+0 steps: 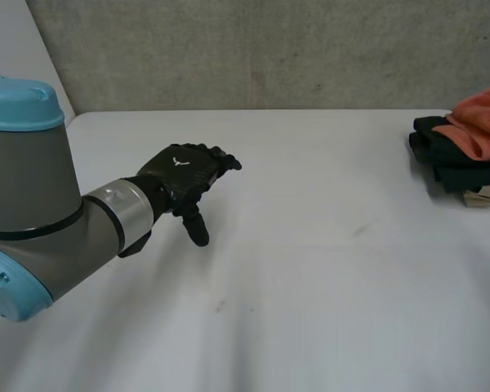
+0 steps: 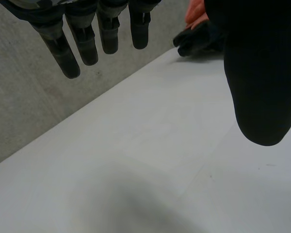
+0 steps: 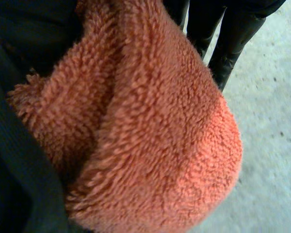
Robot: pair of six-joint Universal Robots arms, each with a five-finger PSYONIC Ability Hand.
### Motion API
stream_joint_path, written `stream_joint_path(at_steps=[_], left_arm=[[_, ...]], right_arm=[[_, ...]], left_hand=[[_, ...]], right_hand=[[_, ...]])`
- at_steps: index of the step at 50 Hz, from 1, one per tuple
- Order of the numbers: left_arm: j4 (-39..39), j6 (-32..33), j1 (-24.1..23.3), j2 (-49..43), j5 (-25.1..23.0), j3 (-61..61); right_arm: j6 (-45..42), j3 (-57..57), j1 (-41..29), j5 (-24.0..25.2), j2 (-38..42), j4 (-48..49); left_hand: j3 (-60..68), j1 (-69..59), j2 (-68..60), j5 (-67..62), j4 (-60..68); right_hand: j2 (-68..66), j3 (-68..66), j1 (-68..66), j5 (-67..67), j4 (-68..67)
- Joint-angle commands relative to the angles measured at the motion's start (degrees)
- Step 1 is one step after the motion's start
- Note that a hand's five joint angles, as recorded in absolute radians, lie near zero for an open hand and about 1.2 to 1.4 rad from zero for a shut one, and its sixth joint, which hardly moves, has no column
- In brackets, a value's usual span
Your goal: Fold the laundry.
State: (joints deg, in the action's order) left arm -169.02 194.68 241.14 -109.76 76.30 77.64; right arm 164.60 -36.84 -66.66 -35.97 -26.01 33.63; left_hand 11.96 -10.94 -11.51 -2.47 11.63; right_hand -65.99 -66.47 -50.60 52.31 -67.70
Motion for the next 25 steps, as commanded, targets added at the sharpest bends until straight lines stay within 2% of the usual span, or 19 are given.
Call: stream_joint_path(at_steps=[1,15,18,19,25], left_arm=[[0.0,0.0,-0.8,-0.2,0.0,-0.1],[0.0,-1.3,-0.8,-0.1,-0.1,0.8],[0.0,-1.3,-0.9,0.0,-0.1,0.8],[-0.1,-1.3,-0.9,0.0,-0.1,0.8],[0.0,-1.3,-0.8,0.2,-0.1,0.8]], right_arm=[[-0.1,-3.3,1.9,4.5,-0.8,-0.1],[-2.2,-6.1,4.3,5.3,-0.4,-0.8],[-2.2,-7.6,4.3,4.2,-1.4,-1.3],[-2.2,-8.2,4.3,3.5,-2.1,-1.6],[-2.4,-13.7,4.0,-9.4,-13.4,-5.1]], left_hand=[[-0.2,-0.8,-0.2,0.7,0.1],[-0.1,-1.0,-0.4,0.6,0.3],[-0.1,-1.0,-0.4,0.6,0.3],[-0.1,-1.0,-0.4,0.6,0.3],[-0.1,-1.0,-0.4,0.6,0.3]], right_hand=[[-14.0,-13.5,-29.4,17.7,-12.3],[-14.0,-13.5,-29.4,17.7,-12.3],[44.3,44.8,28.9,-40.6,46.0],[56.0,56.5,40.6,-52.3,57.7],[56.0,56.5,40.6,-52.3,57.7]])
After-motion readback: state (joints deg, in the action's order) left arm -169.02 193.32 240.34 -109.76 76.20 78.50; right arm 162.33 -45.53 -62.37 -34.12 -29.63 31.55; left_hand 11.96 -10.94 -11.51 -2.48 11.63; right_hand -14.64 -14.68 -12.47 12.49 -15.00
